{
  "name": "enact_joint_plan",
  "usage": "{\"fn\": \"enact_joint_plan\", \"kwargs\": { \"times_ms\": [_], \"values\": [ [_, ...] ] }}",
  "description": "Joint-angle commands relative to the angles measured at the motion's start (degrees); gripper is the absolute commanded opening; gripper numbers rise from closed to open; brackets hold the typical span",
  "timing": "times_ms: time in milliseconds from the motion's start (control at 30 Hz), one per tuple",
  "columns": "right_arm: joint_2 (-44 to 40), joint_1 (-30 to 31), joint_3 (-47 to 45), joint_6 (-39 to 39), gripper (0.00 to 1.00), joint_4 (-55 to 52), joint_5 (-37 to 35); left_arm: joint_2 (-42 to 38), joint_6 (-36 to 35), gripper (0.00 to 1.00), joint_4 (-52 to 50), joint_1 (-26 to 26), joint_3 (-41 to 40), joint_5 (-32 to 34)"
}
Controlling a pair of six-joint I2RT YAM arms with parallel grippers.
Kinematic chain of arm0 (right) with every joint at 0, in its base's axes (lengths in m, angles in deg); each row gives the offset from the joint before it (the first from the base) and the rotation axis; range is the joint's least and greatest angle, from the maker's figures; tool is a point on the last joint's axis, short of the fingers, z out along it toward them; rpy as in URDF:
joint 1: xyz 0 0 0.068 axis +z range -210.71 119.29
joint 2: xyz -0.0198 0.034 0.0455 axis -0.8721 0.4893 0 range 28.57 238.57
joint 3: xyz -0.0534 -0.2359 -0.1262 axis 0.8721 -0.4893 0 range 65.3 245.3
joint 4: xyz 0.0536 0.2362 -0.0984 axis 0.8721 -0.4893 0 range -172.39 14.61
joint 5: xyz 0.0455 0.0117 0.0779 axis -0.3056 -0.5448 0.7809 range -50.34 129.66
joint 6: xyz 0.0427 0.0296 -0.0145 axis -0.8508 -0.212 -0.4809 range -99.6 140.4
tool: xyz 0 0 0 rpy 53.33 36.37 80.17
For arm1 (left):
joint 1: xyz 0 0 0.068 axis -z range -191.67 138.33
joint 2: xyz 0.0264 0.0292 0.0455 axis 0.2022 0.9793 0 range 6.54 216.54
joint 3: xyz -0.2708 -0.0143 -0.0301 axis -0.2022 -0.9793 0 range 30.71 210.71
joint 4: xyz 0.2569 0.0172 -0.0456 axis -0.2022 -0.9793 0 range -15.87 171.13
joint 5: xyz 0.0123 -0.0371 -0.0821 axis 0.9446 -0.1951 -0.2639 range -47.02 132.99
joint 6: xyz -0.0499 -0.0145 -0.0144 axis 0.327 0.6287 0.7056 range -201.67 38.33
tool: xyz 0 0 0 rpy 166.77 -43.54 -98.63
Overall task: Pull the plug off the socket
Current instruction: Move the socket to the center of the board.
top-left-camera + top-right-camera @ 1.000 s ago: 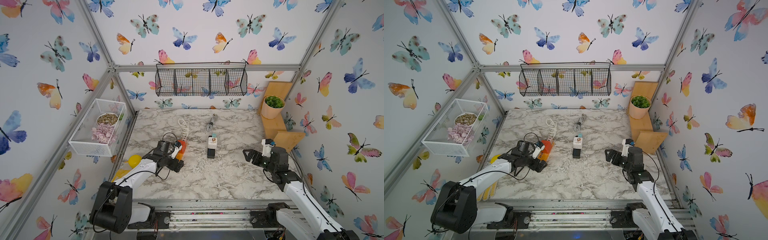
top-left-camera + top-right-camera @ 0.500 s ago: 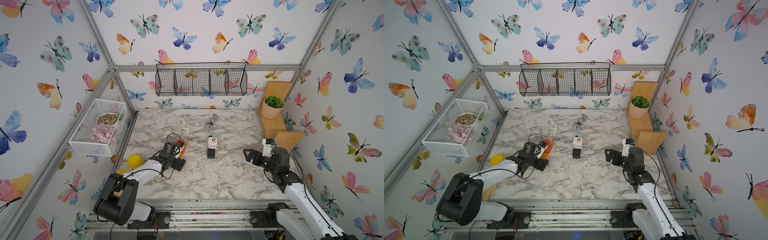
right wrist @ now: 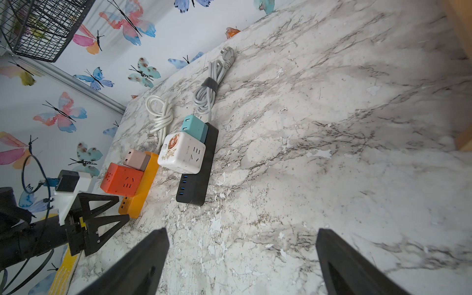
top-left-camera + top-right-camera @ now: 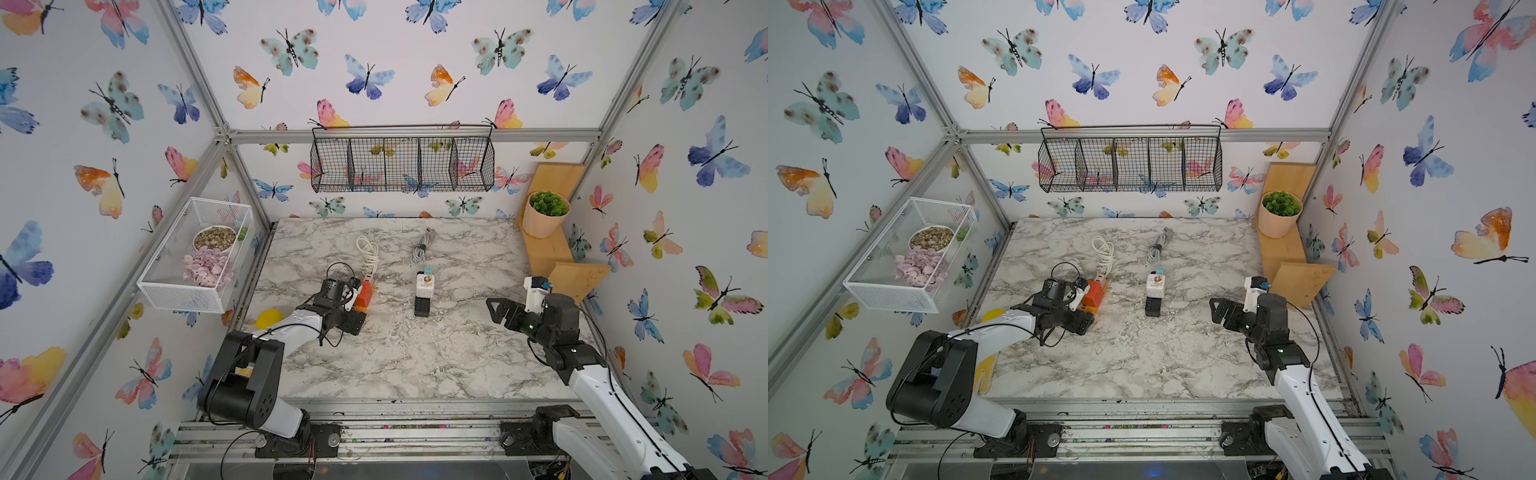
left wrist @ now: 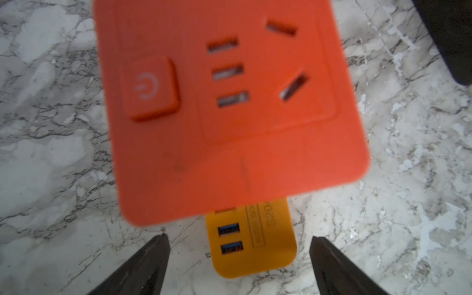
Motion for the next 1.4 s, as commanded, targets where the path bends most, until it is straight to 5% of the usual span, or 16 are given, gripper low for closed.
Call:
{"fn": "enact_joint_plan", "kwargs": {
  "times_ms": [0,233,667,1167,1367],
  "values": [
    [-0.8,0.1,1.6,0.9,0.98,-1.8,-0.4,3.0,1.0,0.89,0.8,0.0,2.2,0.2],
    [-1.5,0.1,2.4,1.3,0.98,-2.9,-0.7,6.4,1.7,0.78,1.6,0.0,3.1,1.1],
    [-2.4,0.1,2.4,1.8,0.98,-3.2,-0.6,4.4,0.1,0.25,-0.6,0.2,0.9,-2.6],
    [-0.2,0.1,2.8,1.7,0.98,-2.5,-0.5,-6.6,-7.2,0.30,-10.3,6.5,-4.9,-5.3],
    [-0.1,0.1,3.7,1.5,0.98,-3.0,-1.4,-4.4,-10.5,0.41,-12.9,6.6,-4.4,-5.4]
  ]
}}
